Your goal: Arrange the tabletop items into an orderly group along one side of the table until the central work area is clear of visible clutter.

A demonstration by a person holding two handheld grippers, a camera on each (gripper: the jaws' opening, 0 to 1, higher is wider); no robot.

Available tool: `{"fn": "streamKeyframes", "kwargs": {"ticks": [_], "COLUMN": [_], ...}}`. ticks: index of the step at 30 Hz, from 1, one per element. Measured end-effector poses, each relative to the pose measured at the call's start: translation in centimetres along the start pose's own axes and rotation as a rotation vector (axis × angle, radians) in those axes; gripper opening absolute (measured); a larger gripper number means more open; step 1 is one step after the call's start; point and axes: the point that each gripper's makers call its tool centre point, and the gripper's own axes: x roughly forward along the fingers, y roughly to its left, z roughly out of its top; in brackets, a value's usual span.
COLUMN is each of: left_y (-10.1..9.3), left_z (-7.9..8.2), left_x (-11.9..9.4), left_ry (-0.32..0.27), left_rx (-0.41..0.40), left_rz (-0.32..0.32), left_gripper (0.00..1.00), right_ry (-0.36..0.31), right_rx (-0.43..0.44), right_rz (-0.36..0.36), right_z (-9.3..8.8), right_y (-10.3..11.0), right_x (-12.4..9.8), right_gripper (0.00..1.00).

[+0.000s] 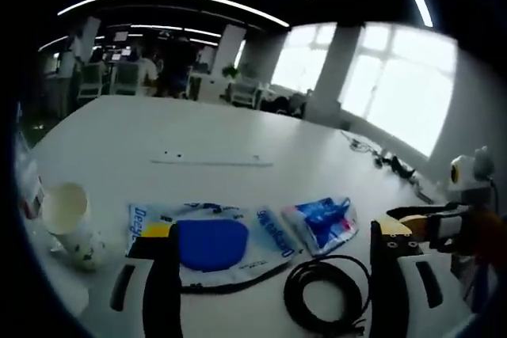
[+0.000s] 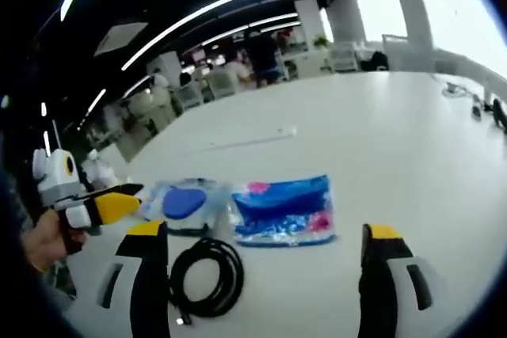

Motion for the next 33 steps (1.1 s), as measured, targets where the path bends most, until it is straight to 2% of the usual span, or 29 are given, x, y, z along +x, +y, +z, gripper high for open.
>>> {"fn": "streamKeyframes", "kwargs": {"ticks": [5,9,17,20,25,29,31,33], "left_y": [0.6,2.2,3.7,3.7,4.0,4.1,4.3,4.8], "left_z": [0.2,0.4,0.4,0.4,0.5,0.4,0.4,-0.1], "left_x": [-1.5,-3.0,-5.8,-6.8,-8.4,-9.7,-10.4,-11.0], "left_ry": [0.011,0.019,0.044,0.055,0.064,0.073,0.072,0.097], "left_rx": [0.027,0.059,0.090,0.088,0.140,0.118,0.136,0.156], "left_rz": [-0.011,0.030,0.042,0.032,0.029,0.005,-0.003,-0.005], "left_gripper": [0.99,0.99,0.99,0.99,0.99,0.99,0.99,0.99], "right_ry": [0.020,0.023,0.013,0.019,0.020,0.049,0.057,0.066], "right_rx": [-0.033,-0.049,-0.080,-0.102,-0.121,-0.167,-0.187,-0.207], "right_rz": [0.044,0.070,0.093,0.101,0.114,0.122,0.127,0.131], "right_z": [-0.5,-0.5,0.2,0.3,0.4,-0.2,-0.3,-0.5], "right_y": [1.9,3.2,4.8,5.4,6.1,6.5,6.7,6.9], "right_x": [-1.0,-2.0,-3.8,-4.5,-5.4,-6.1,-6.5,-6.9], "right_gripper": [1.00,1.00,1.00,1.00,0.99,0.99,0.99,0.99]}}
